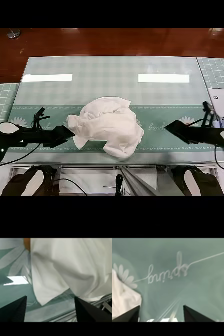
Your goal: Fold the shirts.
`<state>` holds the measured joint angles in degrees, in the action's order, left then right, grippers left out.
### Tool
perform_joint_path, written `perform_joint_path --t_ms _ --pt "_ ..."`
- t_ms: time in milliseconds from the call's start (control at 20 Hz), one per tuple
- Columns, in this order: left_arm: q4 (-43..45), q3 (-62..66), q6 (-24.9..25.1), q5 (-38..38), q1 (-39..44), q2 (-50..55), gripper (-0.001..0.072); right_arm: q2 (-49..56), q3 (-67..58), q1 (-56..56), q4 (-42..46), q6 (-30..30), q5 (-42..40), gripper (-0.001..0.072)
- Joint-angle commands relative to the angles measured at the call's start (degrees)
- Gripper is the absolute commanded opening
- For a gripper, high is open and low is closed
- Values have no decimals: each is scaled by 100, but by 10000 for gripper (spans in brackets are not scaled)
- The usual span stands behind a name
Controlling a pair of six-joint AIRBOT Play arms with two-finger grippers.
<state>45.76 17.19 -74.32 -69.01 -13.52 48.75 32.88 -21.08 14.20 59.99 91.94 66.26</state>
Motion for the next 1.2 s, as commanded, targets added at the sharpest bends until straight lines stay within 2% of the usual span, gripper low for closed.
perform_joint_path --t_ms 0,200,350,400,450,500,700,900,950,1000,1050,1150 --pt "-227 -140 -251 1062 612 264 697 -76 348 -636 -413 59 -348 620" --pt "-527 -133 -319 1904 1226 973 697 -76 348 -1427 -402 485 -575 620" --pt "-1001 42 83 2203 1626 1342 670 -20 348 -2149 -415 841 -597 620" --pt "-1001 144 136 2236 1722 1427 502 92 348 -2433 -417 951 -621 620" --pt "-1001 262 192 2225 1777 1491 72 271 348 -2763 -428 1051 -697 620" --pt "-1001 372 243 2214 1812 1506 26 472 348 -3073 -505 1091 -846 620" --pt "-1001 774 343 1947 1818 1504 26 1493 345 -4089 -1257 970 -1727 620" --pt "-1001 890 341 1814 1818 1502 26 2385 282 -4553 -2452 197 -2636 612" --pt "-1001 890 341 1775 1818 1502 26 2557 188 -4583 -2618 15 -2754 543" --pt "-1001 892 341 1744 1818 1502 26 2704 61 -4579 -2726 -188 -2802 319" --pt "-1001 925 343 1720 1818 1495 26 2822 -136 -4579 -2680 -472 -2824 28" --pt "-1001 1222 538 1478 1729 1388 26 2828 -750 -4382 -2188 -706 -2535 20"
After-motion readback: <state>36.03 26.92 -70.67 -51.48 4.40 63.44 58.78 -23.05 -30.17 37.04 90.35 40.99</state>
